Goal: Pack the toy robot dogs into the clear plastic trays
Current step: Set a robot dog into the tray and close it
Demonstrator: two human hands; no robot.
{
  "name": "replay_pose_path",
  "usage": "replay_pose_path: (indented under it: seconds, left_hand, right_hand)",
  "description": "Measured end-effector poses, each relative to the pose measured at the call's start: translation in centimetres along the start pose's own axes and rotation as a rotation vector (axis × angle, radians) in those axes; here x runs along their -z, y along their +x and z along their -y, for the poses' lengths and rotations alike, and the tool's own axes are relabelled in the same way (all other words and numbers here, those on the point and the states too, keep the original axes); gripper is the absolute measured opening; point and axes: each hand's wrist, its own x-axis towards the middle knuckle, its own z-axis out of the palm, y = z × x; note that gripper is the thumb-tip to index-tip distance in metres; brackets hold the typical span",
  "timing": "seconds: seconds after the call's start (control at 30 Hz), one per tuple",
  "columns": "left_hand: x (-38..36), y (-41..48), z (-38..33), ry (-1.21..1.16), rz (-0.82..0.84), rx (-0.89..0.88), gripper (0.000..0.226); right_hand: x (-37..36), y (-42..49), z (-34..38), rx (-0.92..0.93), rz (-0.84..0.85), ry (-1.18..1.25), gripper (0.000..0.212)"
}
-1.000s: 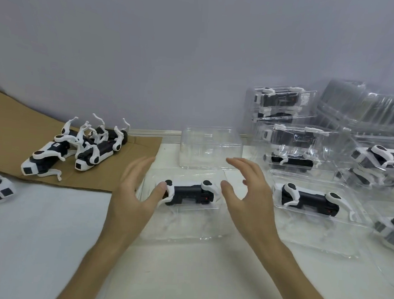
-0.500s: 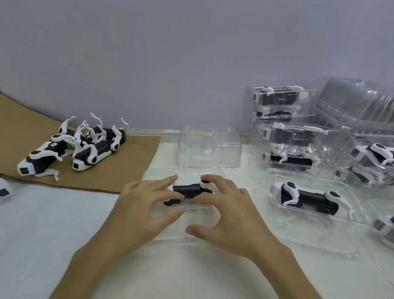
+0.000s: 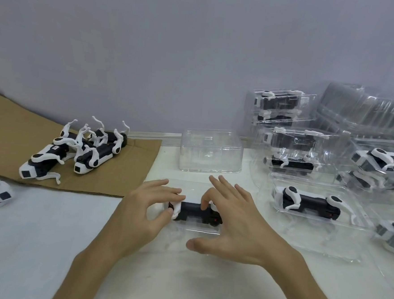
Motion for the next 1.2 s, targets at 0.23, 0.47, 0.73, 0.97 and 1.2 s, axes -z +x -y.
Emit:
replay_pose_path:
  seconds: [0.23, 0.47, 0.73, 0.97, 1.2]
  left_hand:
    - [-0.4, -0.1, -0.2, 0.063, -0.139, -0.045, 0.023]
    - [0.4, 0.3, 0.0, -0.065, -0.766, 0.037, 0.023]
    - [0.2, 0.4, 0.7, -0.109, -0.818, 0.148, 0.022]
    - [-1.5, 0.4, 0.6, -0.088, -0.696, 0.089, 0.023]
    - [-4.2, 0.2, 1.4, 0.032, -0.438, 0.062, 0.038]
  right_hand:
    - [0.2, 0.0, 0.0, -0.005, -0.04, -0.011, 0.058]
    - [0.0, 0.4, 0.2, 0.001, -0.331, 0.071, 0.063]
    - [5.8, 2.1, 0.0, -0.057, -0.504, 0.289, 0.058]
    - [17.6, 7.6, -3.8, -0.144, -0.632, 0.079, 0.051]
    - [26.3, 12.1, -9.5, -0.266, -0.639, -0.067, 0.043]
